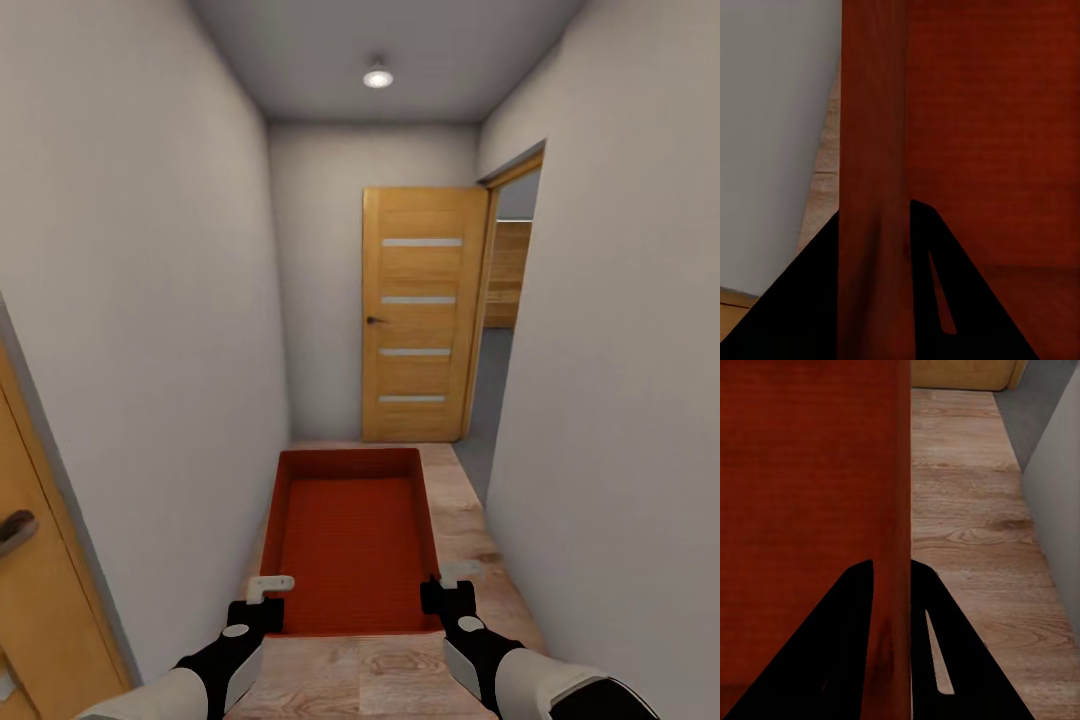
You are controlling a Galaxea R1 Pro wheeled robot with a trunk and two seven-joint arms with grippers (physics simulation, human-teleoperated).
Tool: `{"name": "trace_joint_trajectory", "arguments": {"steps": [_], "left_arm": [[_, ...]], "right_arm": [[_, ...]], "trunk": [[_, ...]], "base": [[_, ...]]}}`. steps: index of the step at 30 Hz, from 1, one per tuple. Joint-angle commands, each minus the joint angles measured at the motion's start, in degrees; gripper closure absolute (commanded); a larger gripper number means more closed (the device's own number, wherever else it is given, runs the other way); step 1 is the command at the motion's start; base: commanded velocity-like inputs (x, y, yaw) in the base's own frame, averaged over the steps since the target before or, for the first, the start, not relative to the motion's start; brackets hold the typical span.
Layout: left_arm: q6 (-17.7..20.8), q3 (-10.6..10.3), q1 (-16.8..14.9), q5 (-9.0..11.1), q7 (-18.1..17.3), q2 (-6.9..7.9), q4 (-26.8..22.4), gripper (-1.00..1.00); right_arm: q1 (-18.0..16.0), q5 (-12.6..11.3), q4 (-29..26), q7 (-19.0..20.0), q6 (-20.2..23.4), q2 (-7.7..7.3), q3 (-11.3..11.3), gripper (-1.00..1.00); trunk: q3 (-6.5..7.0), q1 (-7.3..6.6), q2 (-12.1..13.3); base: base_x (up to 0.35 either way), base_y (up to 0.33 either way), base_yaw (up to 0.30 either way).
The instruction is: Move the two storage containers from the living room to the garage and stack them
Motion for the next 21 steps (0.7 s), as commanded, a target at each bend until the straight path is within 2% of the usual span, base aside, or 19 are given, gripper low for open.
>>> {"name": "trace_joint_trajectory", "arguments": {"steps": [1,21], "left_arm": [[0.0,-0.2,0.0,0.5,0.3,-0.04,0.1,1.0],[-0.1,-0.2,0.0,0.5,0.3,-0.04,0.1,1.0]], "right_arm": [[-0.1,0.6,-0.1,0.0,0.0,0.46,-3.2,1.0],[-0.1,0.7,-0.1,0.0,0.0,0.46,-3.2,1.0]], "trunk": [[-0.1,0.05,-0.1],[-0.1,0.05,-0.1]], "base": [[0.321,0.0,0.0],[0.321,0.0,0.0]]}}
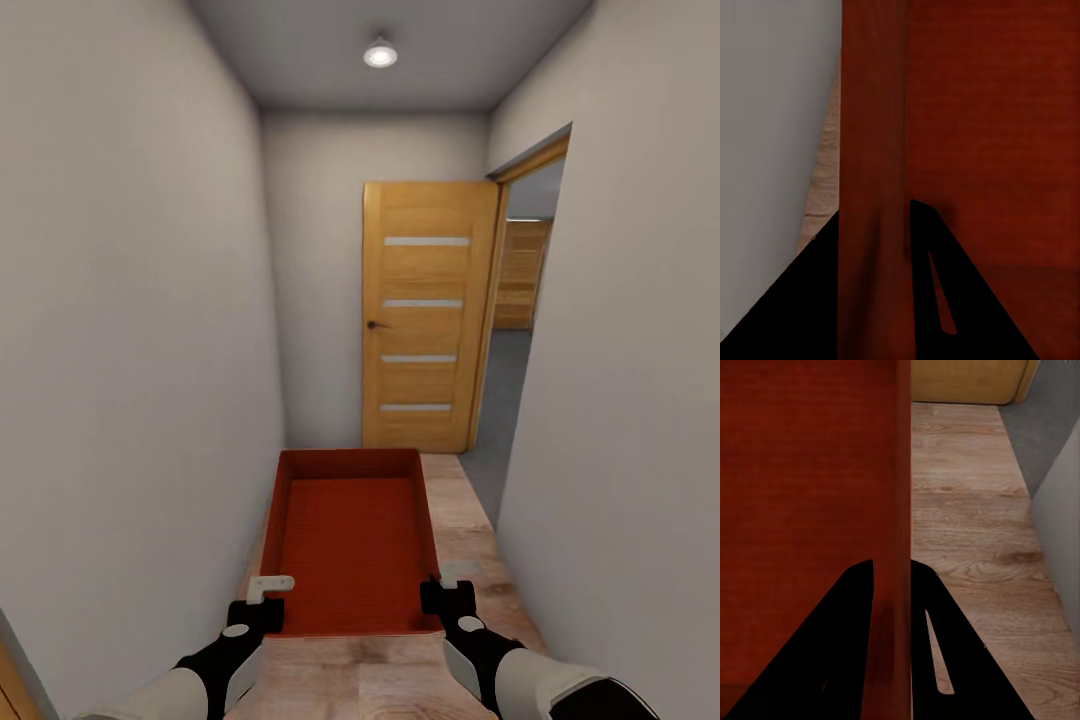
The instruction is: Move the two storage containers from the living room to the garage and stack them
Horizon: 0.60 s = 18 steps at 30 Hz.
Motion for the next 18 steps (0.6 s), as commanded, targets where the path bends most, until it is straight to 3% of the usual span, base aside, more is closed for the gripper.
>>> {"name": "trace_joint_trajectory", "arguments": {"steps": [1,18], "left_arm": [[0.0,-0.2,0.0,0.5,0.3,-0.04,0.0,1.0],[0.0,-0.2,0.0,0.5,0.3,-0.04,0.0,1.0]], "right_arm": [[-0.1,0.6,-0.1,0.0,0.0,0.46,-3.2,1.0],[-0.1,0.6,-0.1,0.0,0.0,0.46,-3.2,1.0]], "trunk": [[-0.1,0.05,-0.1],[-0.1,0.05,-0.1]], "base": [[0.321,0.0,0.0],[0.321,0.0,0.0]]}}
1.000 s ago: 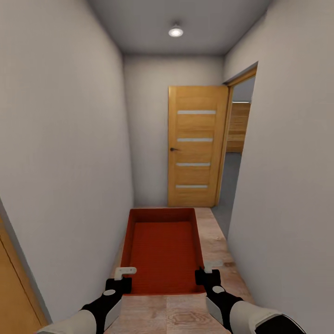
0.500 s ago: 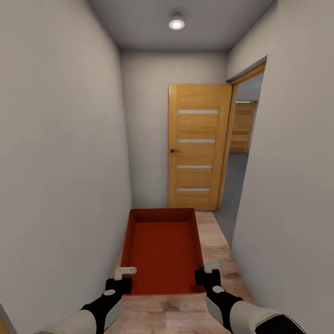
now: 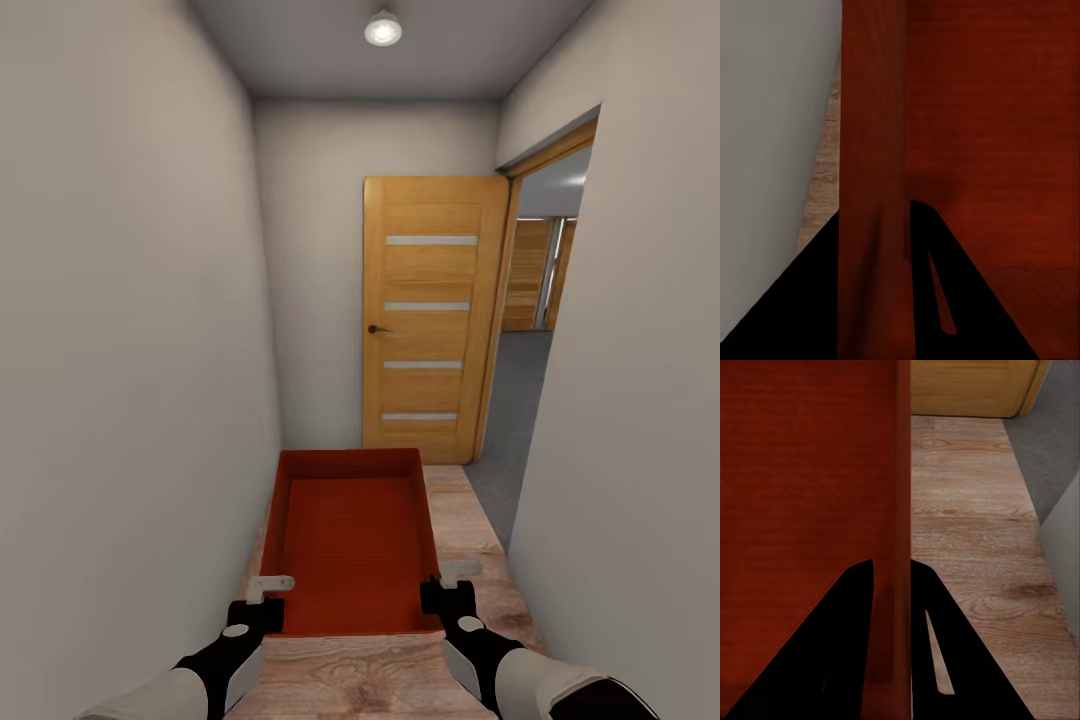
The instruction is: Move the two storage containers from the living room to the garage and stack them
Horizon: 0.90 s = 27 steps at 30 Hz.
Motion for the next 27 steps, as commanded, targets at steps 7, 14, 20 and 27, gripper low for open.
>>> {"name": "trace_joint_trajectory", "arguments": {"steps": [7,14,20,27], "left_arm": [[0.0,-0.2,0.0,0.5,0.3,-0.04,0.0,1.0],[0.0,-0.2,0.0,0.5,0.3,-0.04,0.0,1.0],[0.0,-0.2,0.0,0.5,0.3,-0.04,0.0,1.0],[0.0,-0.2,0.0,0.5,0.3,-0.04,0.0,1.0]], "right_arm": [[-0.1,0.6,-0.1,0.0,0.0,0.47,-3.2,1.0],[-0.1,0.6,-0.1,0.0,0.0,0.47,-3.2,1.0],[-0.1,0.6,-0.1,0.0,0.0,0.47,-3.2,1.0],[-0.1,0.6,-0.1,0.0,0.0,0.47,-3.2,1.0]], "trunk": [[-0.1,0.05,-0.1],[-0.1,0.05,-0.1],[-0.1,0.05,-0.1],[-0.1,0.05,-0.1]], "base": [[0.321,0.0,0.0],[0.321,0.0,0.0],[0.321,0.0,0.0],[0.321,0.0,0.0]]}}
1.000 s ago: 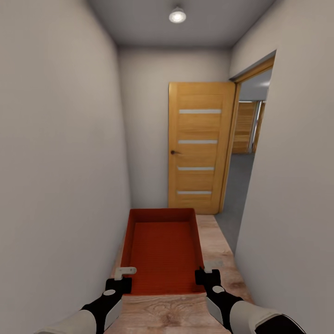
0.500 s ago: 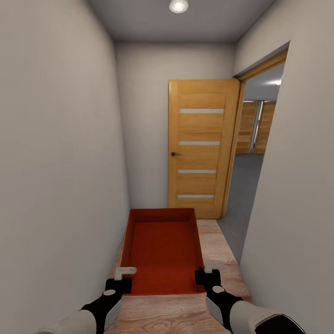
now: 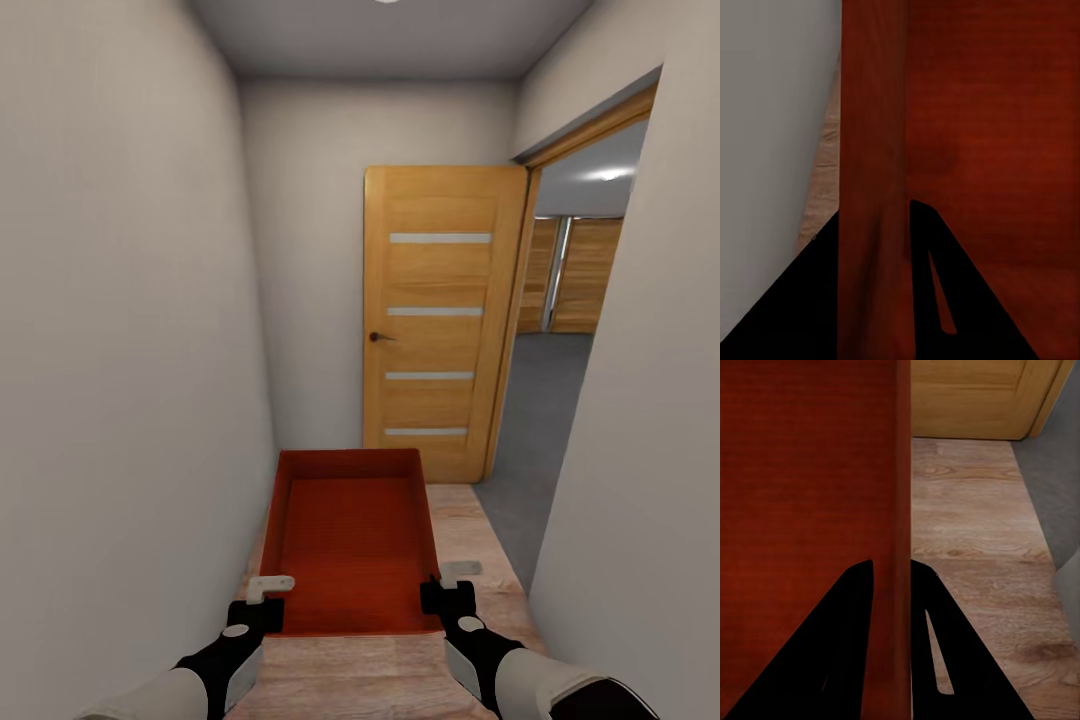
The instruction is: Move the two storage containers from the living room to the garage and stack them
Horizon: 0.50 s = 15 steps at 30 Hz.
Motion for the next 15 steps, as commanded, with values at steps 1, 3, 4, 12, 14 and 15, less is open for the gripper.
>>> {"name": "trace_joint_trajectory", "arguments": {"steps": [1,3,4,12,14,15], "left_arm": [[0.0,-0.2,0.0,0.5,0.3,-0.04,0.0,1.0],[0.0,-0.2,0.0,0.5,0.3,-0.04,0.0,1.0],[0.0,-0.2,0.0,0.5,0.3,-0.04,0.0,1.0],[0.0,-0.2,0.0,0.5,0.3,-0.04,0.0,1.0],[0.0,-0.2,0.0,0.5,0.3,-0.04,0.0,1.0],[0.0,-0.2,0.0,0.5,0.3,-0.04,0.0,1.0]], "right_arm": [[-0.1,0.6,-0.1,0.0,0.0,0.47,-3.2,1.0],[-0.1,0.6,-0.1,0.0,0.0,0.47,-3.2,1.0],[-0.1,0.6,-0.1,0.0,0.0,0.47,-3.2,1.0],[-0.1,0.6,-0.1,0.0,0.0,0.47,-3.2,1.0],[-0.1,0.6,-0.1,0.0,0.0,0.47,-3.2,1.0],[-0.1,0.6,-0.1,0.0,0.0,0.47,-3.2,1.0]], "trunk": [[-0.1,0.05,-0.1],[-0.1,0.05,-0.1],[-0.1,0.05,-0.1],[-0.1,0.05,-0.1],[-0.1,0.05,-0.1],[-0.1,0.05,-0.1]], "base": [[0.321,0.0,0.0],[0.322,0.0,0.0],[0.322,0.0,0.0],[0.321,0.0,0.0],[0.322,0.0,0.0],[0.322,0.0,0.0]]}}
